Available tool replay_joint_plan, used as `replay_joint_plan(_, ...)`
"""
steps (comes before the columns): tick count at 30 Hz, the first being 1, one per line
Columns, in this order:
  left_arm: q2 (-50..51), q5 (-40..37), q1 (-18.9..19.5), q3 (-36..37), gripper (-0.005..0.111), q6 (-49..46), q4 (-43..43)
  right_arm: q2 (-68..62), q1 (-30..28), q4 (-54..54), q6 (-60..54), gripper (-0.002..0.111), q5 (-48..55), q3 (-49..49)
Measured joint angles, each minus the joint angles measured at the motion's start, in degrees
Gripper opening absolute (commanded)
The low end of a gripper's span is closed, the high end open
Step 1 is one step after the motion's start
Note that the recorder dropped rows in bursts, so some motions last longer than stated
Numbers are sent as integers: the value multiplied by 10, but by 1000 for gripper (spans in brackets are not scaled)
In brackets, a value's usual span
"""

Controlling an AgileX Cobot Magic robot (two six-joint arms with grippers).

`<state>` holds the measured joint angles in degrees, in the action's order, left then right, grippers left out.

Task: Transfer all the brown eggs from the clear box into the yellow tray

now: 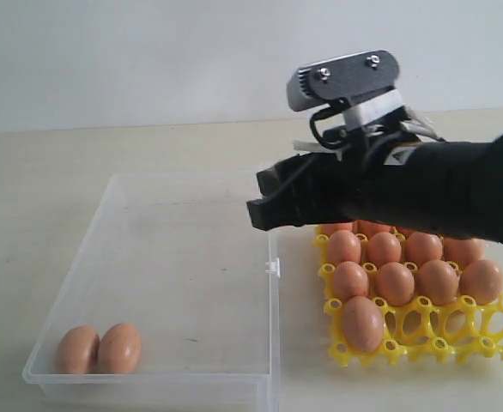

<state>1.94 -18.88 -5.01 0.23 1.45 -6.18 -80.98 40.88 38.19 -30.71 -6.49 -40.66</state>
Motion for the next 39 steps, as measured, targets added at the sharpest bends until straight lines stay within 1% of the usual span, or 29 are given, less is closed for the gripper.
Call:
replay_joint_plan(8,0,0,0,0,0,0,0,106,0,111,-101,0,-43,104)
replay_joint_plan(12,0,0,0,0,0,0,0,125,0,162,-145,0,-70,143)
replay_joint_plan(16,0,0,0,0,0,0,0,128,0,244,-202,0,-128,186)
replay_joint_plan(20,0,0,0,0,0,0,0,129,0,302,-230,0,-163,215)
replay_joint_plan(30,0,0,0,0,0,0,0,128,0,353,-242,0,-154,238)
replay_joint_plan(39,0,0,0,0,0,0,0,104,0,363,-242,0,-129,247)
